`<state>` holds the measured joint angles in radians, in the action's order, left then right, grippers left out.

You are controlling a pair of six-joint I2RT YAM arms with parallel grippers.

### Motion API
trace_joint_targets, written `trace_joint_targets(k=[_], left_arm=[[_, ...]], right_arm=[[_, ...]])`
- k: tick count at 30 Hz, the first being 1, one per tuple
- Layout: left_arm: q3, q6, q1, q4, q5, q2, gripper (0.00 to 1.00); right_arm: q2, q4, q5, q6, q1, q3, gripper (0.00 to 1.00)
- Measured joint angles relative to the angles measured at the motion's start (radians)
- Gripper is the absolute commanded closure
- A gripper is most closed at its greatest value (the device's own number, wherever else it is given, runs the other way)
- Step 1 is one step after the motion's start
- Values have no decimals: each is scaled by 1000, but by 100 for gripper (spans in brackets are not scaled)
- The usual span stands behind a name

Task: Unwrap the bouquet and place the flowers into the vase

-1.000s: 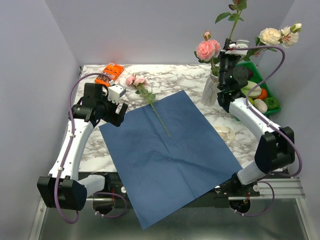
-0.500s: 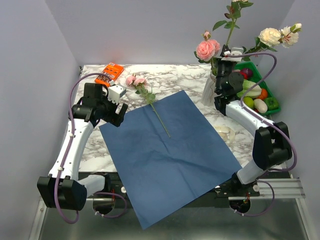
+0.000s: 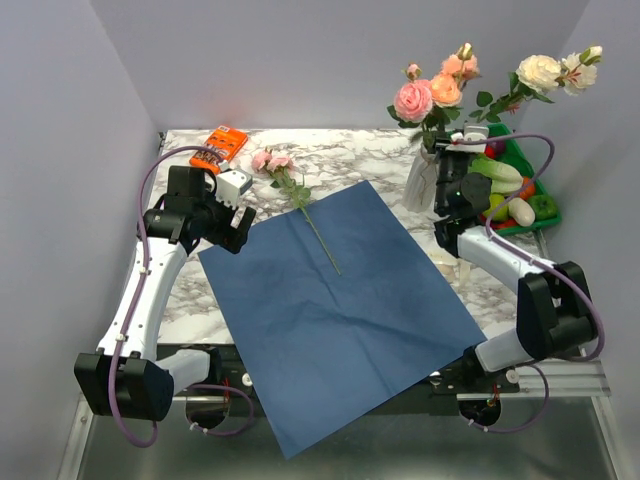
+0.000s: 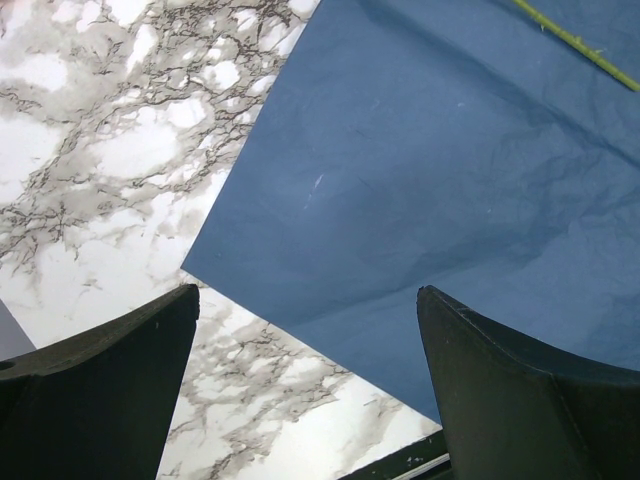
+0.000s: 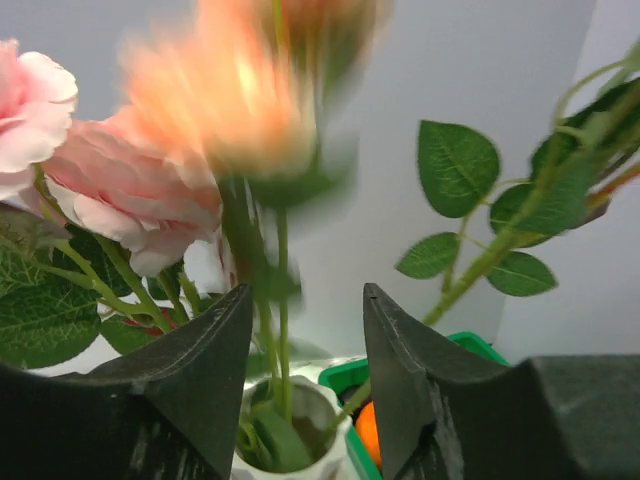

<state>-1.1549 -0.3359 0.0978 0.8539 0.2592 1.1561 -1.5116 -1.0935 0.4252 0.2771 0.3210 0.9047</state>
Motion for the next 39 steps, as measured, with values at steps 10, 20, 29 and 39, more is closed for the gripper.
trace_joint_targets(k=[10,20,29,39], left_arm=[[0,12,0,1,4,0,1],[-16,58,0,8,7,-11,1],[-34,113,0,8,8,-11,1],[-34,116,0,8,8,-13,1]], right_arm=[[293,171,37,-58,165,-92,18],[223,662,97,-208,470,82,15],[-304,1224,-130,-377,522,591,20],[-573,1564,-300,-443,522,819,23]])
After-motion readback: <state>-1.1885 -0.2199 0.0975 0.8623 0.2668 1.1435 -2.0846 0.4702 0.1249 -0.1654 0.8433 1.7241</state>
